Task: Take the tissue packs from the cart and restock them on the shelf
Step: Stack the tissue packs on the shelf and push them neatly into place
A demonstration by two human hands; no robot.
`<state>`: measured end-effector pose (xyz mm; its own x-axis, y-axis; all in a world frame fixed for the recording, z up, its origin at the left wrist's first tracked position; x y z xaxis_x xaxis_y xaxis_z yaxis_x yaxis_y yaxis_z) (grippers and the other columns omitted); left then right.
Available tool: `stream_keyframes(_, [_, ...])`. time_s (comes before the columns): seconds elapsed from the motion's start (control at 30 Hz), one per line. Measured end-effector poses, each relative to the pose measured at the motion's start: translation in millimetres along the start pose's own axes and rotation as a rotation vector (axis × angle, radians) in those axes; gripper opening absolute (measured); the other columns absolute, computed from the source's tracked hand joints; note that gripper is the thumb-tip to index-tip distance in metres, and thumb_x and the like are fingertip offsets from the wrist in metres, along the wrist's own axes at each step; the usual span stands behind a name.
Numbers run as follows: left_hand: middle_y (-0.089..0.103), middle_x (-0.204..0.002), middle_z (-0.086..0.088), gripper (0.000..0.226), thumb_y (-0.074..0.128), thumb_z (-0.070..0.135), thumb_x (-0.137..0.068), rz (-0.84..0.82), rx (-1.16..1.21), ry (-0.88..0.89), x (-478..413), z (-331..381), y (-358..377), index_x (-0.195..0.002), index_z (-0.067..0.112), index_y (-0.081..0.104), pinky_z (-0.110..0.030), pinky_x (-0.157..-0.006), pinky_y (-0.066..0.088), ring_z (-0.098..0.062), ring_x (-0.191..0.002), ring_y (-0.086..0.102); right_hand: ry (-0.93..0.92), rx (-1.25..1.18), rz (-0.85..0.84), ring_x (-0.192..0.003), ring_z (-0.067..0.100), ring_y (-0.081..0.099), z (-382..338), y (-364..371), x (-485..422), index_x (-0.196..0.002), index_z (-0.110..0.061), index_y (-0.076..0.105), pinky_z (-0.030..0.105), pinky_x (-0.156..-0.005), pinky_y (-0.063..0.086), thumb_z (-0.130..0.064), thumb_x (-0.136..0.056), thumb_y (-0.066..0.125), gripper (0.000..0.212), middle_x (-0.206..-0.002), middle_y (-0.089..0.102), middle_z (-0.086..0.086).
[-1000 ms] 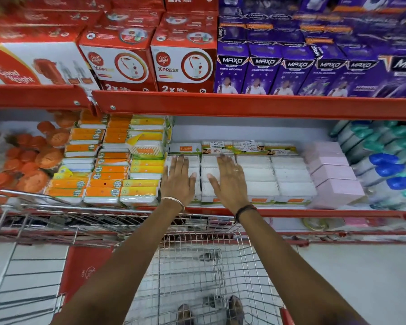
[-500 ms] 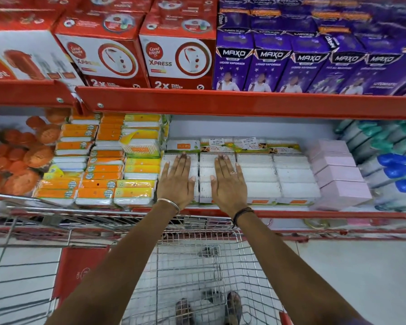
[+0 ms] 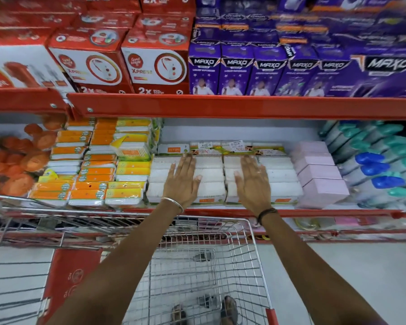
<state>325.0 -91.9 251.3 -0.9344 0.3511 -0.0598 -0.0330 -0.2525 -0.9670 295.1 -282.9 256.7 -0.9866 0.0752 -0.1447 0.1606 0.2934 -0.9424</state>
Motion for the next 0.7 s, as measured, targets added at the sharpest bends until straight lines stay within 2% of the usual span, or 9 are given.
stream_keyframes(0.13, [0.004,-0.158,-0.006,0.062,0.012,0.043,-0.094,-0.066,0.014,0.049,-8,47,19,-0.146,0.011,0.003,-0.042,-0.118,0.004,-0.019,-0.145,0.0,0.072,0.05,-0.044,-0.145,0.019,0.014,48,2,5,-0.146,-0.013,0.015,0.044,-0.118,0.003,-0.051,-0.087,0.006,0.071,-0.156,0.021,0.008])
stream_keyframes(0.23, [0.002,-0.159,-0.006,0.072,0.003,0.052,-0.086,-0.102,-0.008,0.064,-11,70,34,-0.146,0.012,0.002,-0.042,-0.118,0.002,-0.018,-0.145,-0.001,0.039,0.066,-0.069,-0.145,0.018,0.013,53,7,4,-0.146,-0.013,0.015,0.044,-0.118,0.006,-0.05,-0.088,0.008,0.069,-0.156,0.02,0.007])
stream_keyframes(0.37, [-0.003,-0.158,-0.006,0.083,0.006,0.065,-0.084,-0.119,-0.071,0.071,-14,78,51,-0.147,0.011,0.0,-0.043,-0.119,0.001,-0.018,-0.145,-0.005,0.023,0.064,-0.056,-0.144,0.019,0.019,53,10,2,-0.145,-0.011,0.021,0.044,-0.117,0.012,-0.046,-0.09,0.011,0.066,-0.154,0.026,0.008])
stream_keyframes(0.53, [0.0,-0.158,-0.01,0.087,0.003,0.068,-0.083,-0.09,-0.096,0.11,-14,79,50,-0.146,0.008,0.0,-0.036,-0.116,-0.003,-0.02,-0.145,-0.003,0.034,0.046,-0.054,-0.142,0.021,0.025,52,12,1,-0.144,-0.009,0.026,0.045,-0.116,0.02,-0.042,-0.09,0.013,0.064,-0.152,0.032,0.01])
stream_keyframes(0.7, [0.0,-0.158,-0.011,0.091,-0.014,0.067,-0.078,-0.086,-0.121,0.136,-14,82,50,-0.146,0.007,-0.002,-0.034,-0.116,-0.001,-0.02,-0.145,-0.003,0.027,0.063,-0.064,-0.142,0.022,0.024,53,14,2,-0.144,-0.008,0.024,0.046,-0.116,0.02,-0.042,-0.09,0.011,0.064,-0.152,0.032,0.011])
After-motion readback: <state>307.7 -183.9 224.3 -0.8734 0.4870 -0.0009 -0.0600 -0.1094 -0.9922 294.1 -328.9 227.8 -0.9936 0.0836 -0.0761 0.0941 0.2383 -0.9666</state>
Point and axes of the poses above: each hand's wrist, its own x-axis away from the middle knuckle, its own y-axis out of the palm, z = x × y, the point moved 7 cm from there along -x, towards the middle knuckle
